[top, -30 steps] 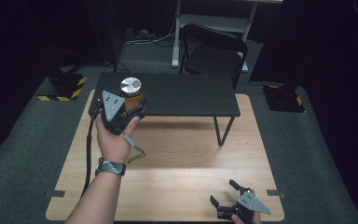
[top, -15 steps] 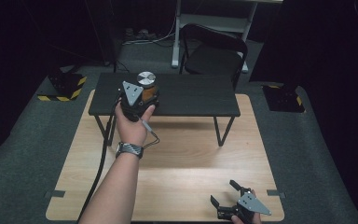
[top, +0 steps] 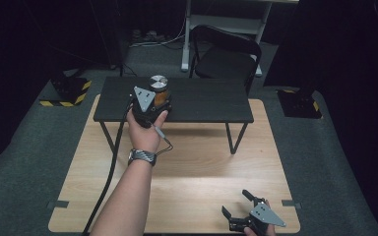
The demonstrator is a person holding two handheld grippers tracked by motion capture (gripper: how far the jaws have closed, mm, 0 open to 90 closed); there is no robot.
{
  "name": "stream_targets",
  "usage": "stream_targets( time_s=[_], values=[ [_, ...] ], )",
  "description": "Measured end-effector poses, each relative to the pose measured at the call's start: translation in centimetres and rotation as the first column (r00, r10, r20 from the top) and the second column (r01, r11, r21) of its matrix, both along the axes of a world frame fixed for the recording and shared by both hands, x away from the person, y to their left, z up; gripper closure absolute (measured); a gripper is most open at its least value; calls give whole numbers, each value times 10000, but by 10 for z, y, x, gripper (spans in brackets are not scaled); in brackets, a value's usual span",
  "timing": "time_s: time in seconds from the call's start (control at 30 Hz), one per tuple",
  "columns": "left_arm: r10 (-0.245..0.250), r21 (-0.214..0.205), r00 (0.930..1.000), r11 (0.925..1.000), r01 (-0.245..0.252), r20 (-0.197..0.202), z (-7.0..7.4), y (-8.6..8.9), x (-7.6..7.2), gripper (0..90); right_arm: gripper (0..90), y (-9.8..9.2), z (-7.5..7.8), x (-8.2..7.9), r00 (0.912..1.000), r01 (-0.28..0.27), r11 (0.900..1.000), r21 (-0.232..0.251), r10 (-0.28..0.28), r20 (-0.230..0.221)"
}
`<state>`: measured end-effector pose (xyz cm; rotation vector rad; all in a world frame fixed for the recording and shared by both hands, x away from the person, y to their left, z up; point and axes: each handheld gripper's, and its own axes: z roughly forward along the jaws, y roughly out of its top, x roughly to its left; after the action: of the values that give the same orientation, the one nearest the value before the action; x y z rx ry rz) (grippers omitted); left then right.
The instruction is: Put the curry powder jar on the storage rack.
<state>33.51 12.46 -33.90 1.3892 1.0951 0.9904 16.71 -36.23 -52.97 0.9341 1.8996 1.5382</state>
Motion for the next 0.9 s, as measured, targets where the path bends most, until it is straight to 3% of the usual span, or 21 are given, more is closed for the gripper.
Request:
stream_targets(
  time_s=[0.27,0.37,0.47,0.6,0.73,0.9],
  values=[
    [52,23,10000,10000,-52,-4,0,-1,-1,304,1,0,1,2,9998,106,9998,139,-104,-144],
    [34,-1,9997,10000,-34,-227,3,0,0,291,1,-1,1,2,9998,109,9998,168,-107,-161],
    [-237,-315,9986,9993,223,-476,3,6,2,145,1,-1,1,1,9998,102,9998,160,-100,-162],
    [-82,-551,9996,9985,66,-278,-3,8,-4,13,1,0,1,2,9998,99,9999,95,-97,-164],
    [-46,-559,10000,9984,48,38,-7,10,-12,5,1,0,1,2,9999,61,10000,53,-60,-146],
    [-341,-557,9982,9978,368,492,-10,21,-29,5,1,0,2,2,9999,23,10000,36,-22,-151]
  ],
)
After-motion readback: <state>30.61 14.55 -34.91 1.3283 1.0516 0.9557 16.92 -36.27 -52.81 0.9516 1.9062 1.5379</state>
